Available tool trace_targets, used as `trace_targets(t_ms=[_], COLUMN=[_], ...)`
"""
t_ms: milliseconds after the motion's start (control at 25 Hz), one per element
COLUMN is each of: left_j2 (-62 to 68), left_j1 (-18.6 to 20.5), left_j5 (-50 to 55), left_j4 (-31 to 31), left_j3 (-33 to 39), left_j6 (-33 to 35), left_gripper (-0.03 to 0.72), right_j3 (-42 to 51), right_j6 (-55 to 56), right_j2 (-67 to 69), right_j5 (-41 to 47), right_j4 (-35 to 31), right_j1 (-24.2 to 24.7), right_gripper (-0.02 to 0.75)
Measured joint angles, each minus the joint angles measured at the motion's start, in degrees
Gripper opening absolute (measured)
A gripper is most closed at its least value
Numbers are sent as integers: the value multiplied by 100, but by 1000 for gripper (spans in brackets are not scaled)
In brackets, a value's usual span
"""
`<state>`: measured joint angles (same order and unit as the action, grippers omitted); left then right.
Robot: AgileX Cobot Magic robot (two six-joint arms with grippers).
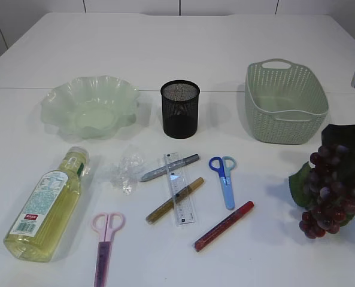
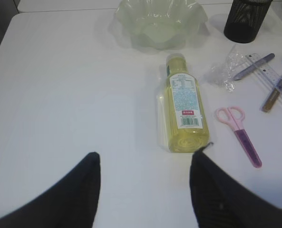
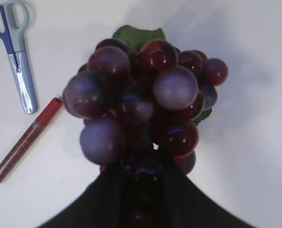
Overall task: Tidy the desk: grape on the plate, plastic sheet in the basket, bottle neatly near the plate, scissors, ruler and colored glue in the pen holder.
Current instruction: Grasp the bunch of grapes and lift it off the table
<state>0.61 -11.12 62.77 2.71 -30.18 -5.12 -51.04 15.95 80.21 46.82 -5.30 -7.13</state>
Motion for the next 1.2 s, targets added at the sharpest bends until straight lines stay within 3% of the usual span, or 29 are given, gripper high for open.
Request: trace_targets(t_ms=[640,960,1200], left_j2=[0,183,726], left_j1=[0,0,0], left_j5=[14,-127,-471], left_j4=[0,-329,-908], left_j3=[0,-71,-155], left_j6=[0,75,580], left_gripper=[435,435,435], right_j3=[0,0,-88], right_j6=[-1137,-2853,-3839], right_j2=[-1063,-1654,-1739], right_j5=[282,314,639], right_j4=[-255,-1655,-2616], right_j1=[0,0,0], right_gripper=[135,134,134])
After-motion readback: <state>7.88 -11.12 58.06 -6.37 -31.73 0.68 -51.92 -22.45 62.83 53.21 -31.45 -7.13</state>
